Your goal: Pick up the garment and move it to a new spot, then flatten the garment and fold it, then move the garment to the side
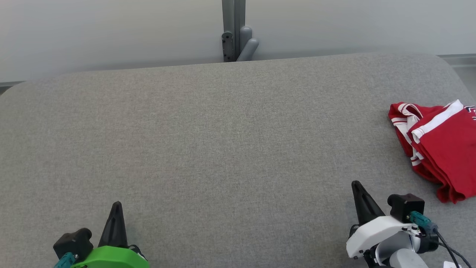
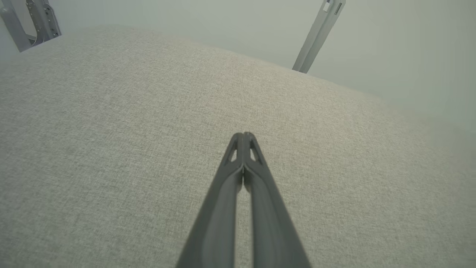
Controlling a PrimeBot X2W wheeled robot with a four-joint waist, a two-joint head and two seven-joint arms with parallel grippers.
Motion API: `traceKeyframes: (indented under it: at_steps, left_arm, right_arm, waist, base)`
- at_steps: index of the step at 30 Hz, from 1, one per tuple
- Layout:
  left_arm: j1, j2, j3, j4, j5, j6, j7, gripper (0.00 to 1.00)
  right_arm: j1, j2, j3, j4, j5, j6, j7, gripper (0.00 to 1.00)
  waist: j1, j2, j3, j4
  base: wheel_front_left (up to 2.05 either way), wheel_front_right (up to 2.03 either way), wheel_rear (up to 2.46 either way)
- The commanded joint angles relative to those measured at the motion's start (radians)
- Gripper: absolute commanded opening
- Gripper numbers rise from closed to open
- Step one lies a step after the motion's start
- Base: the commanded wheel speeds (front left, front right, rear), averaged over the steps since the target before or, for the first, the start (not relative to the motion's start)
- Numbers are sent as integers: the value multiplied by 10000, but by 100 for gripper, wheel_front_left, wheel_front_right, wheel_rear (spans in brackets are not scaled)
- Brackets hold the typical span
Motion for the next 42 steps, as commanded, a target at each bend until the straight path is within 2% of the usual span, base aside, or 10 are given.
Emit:
traceKeyframes:
  at_steps: [1,20,42]
  left_arm:
    - [-273,24,92,-219,-499,16,102,0]
    - [-564,43,284,-614,-3556,135,849,0]
    - [-862,64,502,-910,-6385,243,1580,0]
  right_arm:
    - [-284,-20,-92,-184,557,-2,105,0]
    - [-422,-40,-502,-456,3959,-4,913,0]
    - [-601,-65,-929,-635,7082,-8,1714,0]
  waist:
    - [0,-9,7,2]
    - [0,-15,1,22]
    - [0,-15,-21,45]
  base:
    - [0,0,0]
    - [0,0,0]
    - [0,0,0]
